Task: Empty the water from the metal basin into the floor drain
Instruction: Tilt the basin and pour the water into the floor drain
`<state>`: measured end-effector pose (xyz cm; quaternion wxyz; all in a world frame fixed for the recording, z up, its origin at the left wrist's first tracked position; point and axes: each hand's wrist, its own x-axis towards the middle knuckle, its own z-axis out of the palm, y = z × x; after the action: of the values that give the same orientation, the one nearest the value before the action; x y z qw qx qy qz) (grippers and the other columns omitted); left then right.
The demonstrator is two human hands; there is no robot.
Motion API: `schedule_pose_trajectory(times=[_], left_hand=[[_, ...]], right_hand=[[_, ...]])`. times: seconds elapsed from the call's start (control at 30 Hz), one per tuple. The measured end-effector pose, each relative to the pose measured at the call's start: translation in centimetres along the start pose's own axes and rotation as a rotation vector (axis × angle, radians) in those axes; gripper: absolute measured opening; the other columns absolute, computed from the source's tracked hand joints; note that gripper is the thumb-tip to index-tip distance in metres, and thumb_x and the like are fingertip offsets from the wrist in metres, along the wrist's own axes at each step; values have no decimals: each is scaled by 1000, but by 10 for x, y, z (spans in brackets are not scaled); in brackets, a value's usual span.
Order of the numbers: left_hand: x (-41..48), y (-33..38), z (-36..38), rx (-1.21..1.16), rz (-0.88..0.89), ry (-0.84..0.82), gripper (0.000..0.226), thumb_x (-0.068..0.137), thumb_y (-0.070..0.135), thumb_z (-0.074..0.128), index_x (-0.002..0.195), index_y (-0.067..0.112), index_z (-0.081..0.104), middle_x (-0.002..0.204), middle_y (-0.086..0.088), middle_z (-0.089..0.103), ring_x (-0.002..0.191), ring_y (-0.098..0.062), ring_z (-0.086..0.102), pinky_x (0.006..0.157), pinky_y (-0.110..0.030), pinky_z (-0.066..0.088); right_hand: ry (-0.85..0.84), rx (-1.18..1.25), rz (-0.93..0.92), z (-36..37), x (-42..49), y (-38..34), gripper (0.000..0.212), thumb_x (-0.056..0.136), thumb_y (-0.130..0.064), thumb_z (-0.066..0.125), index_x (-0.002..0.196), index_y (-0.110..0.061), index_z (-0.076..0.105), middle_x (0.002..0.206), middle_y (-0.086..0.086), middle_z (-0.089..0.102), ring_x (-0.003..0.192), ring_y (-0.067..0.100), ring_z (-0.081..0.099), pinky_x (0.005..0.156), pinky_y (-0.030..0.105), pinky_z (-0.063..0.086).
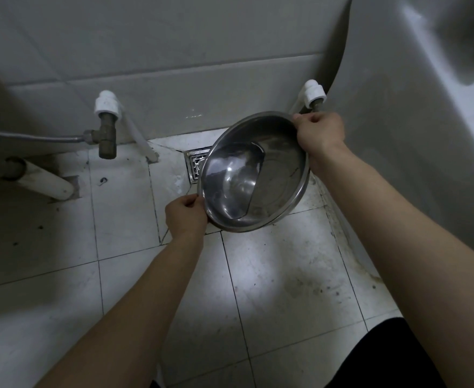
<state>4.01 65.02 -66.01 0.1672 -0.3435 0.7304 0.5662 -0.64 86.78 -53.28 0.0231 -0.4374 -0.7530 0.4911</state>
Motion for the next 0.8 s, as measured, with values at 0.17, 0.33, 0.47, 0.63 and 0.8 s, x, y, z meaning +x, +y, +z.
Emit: schedule_pose_trajectory(times=[0.17, 0.33, 0.47, 0.63, 0.8], left_hand=[[-1, -1, -3, -11, -2, 2, 21, 95, 10, 68, 115, 8, 76, 104, -10, 77, 95, -29, 74, 92, -47, 62], [0, -2, -6, -7, -2, 16, 22, 95, 10, 68, 116, 9, 76, 105, -10, 77, 94, -29, 74, 92, -47, 62], [1, -2, -6, -1, -1, 10, 26, 96, 10, 67, 120, 6, 74, 111, -13, 76, 97, -30, 73, 92, -46, 62], [1, -2, -6, 5, 0, 6, 25, 96, 9, 67, 120, 7, 74, 110, -12, 76, 96, -29, 73, 92, -46, 62], [1, -2, -5, -3, -8, 5, 24, 96, 10, 67, 119, 7, 75, 108, -11, 76, 96, -29, 73, 93, -46, 62]], right_hand=[[-6, -6, -5, 1, -3, -1, 31, 100, -25, 64, 110, 1, 76, 110, 21, 75, 102, 32, 72, 98, 45, 59], [-18, -13, -7, 3, -5, -4, 34, 99, -27, 65, 112, 3, 75, 112, 22, 75, 105, 35, 72, 100, 47, 58], [-25, -20, -4, 4, -6, -5, 33, 99, -28, 64, 111, 0, 76, 111, 20, 75, 102, 32, 72, 99, 46, 59], [-29, -7, 4, 5, -6, -5, 31, 100, -28, 64, 108, 0, 76, 108, 19, 75, 101, 31, 72, 98, 46, 59], [-33, -8, 4, 4, -6, -6, 30, 100, -28, 64, 109, -2, 76, 103, 16, 75, 97, 28, 72, 98, 45, 59]])
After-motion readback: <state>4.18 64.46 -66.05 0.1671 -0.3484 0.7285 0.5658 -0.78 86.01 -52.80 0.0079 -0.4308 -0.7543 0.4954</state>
